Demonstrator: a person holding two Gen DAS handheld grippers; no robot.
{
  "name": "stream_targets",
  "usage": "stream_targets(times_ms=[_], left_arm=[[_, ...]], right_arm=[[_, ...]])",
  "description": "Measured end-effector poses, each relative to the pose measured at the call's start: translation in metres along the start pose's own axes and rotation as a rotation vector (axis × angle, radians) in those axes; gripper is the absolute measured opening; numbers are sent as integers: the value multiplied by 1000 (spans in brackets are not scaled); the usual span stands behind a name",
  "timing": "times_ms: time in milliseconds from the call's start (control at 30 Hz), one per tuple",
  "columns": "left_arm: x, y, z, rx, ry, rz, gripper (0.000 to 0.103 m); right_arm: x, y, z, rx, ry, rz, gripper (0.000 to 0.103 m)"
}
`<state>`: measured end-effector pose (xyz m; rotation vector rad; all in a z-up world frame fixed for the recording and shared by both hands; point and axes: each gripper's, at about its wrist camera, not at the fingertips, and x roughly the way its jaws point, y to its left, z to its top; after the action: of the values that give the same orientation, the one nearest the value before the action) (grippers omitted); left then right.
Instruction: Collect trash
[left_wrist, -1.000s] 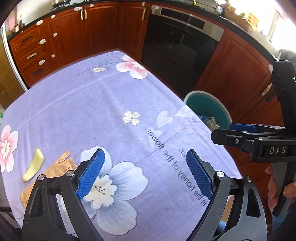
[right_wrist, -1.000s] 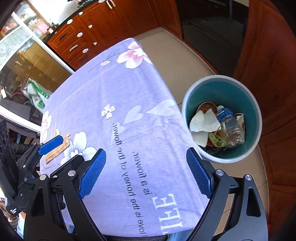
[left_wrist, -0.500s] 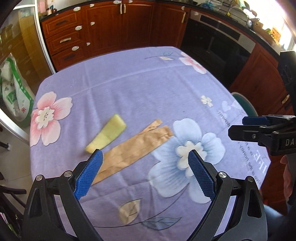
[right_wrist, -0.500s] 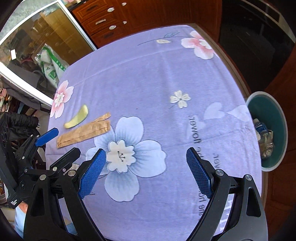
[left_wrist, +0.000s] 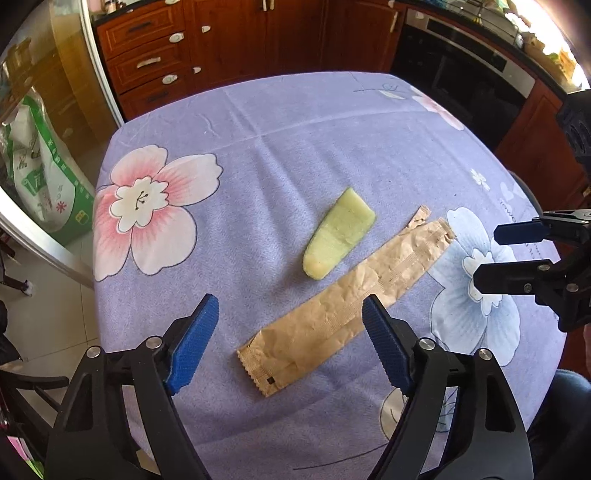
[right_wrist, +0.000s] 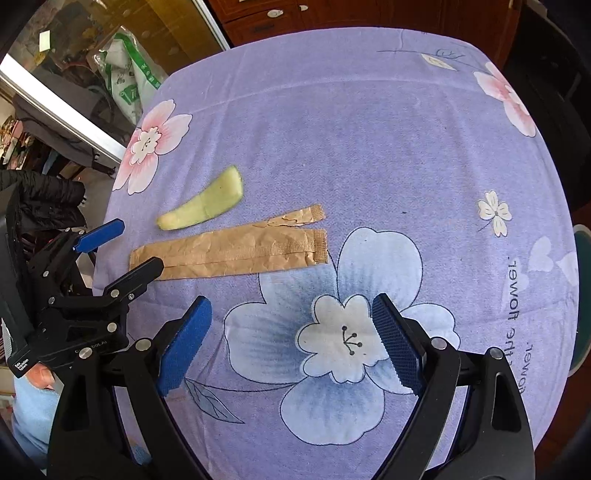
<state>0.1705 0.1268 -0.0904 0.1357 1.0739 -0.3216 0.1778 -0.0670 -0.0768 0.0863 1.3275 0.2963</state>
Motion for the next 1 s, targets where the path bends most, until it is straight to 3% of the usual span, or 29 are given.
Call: stream_targets(times_ms=[300, 433, 533, 600, 733, 767, 1000], left_arm=[[19, -14, 15, 47, 15, -61, 56], [26, -19, 16, 63, 21, -63, 53], [26, -22, 18, 68, 16, -69, 39], [25, -23, 18, 70, 16, -70, 21], [19, -29, 15, 81, -6, -56, 16], [17, -30, 14, 76, -11, -53, 8], [1, -13, -10, 24, 21, -65, 8]], right_arm=[[1, -12, 4, 9, -7, 0, 85], [6, -11, 6, 7, -5, -1, 85], [8, -11, 8, 4, -2, 0, 85], [7, -12, 7, 3, -3, 0, 85], [8, -12, 6, 4, -6, 5, 85], [9, -12, 5, 5, -4, 7, 85], [16, 1, -3, -31, 10, 29, 85]])
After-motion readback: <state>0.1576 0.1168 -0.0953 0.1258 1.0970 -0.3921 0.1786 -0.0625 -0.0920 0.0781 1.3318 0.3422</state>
